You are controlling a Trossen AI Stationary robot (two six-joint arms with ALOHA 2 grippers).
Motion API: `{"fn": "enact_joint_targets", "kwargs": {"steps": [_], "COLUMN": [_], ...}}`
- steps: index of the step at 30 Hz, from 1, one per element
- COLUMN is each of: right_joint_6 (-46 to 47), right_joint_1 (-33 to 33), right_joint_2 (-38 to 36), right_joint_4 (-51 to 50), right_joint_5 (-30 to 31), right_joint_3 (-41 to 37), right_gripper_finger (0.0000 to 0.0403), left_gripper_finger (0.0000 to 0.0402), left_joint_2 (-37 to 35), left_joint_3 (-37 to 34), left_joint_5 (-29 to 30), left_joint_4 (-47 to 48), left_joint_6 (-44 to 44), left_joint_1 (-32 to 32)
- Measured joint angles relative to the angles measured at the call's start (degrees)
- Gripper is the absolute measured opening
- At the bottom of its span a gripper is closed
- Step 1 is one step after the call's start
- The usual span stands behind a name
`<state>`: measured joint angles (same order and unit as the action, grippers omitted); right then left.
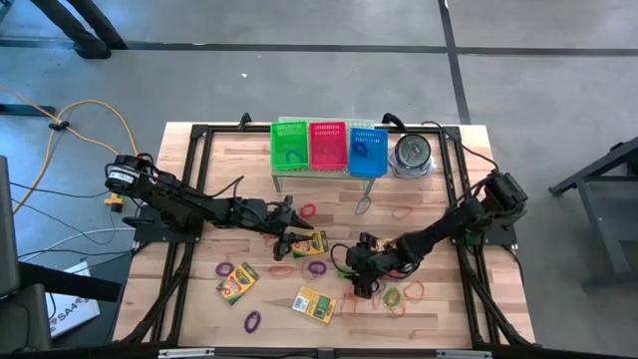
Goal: Pick & Place Office Desk Supplies
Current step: Put the top green spring keychain into the blue bin on the shelf
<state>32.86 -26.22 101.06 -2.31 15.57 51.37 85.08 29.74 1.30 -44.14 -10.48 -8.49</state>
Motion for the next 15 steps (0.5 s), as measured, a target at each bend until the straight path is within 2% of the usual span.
{"fn": "enact_joint_targets", "kwargs": {"steps": [6,11,15], "right_joint_6": [0.2,-0.1,0.6], "right_joint_1": [0.1,1.0,1.6], "right_joint_2": [4.0,6.6,7.5], "right_joint_4": [1.3,2.1,2.8], "right_joint_5": [0.5,4.5,3.5], "right_joint_3": [0.0,0.2,0.3], "right_gripper_finger": [0.0262,0.0262,0.0262], "left_gripper_finger": [0.0139,0.0139,0.0139], "left_joint_2": [0.0,0.0,0.0], "left_joint_3": [0.0,0.0,0.0], "left_joint_5": [0.0,0.0,0.0], "left_joint_4": [0.2,0.4,0.6], "left_joint_6": [0.0,0.2,-0.2], "left_joint_1": [0.0,0.0,-0.1]}}
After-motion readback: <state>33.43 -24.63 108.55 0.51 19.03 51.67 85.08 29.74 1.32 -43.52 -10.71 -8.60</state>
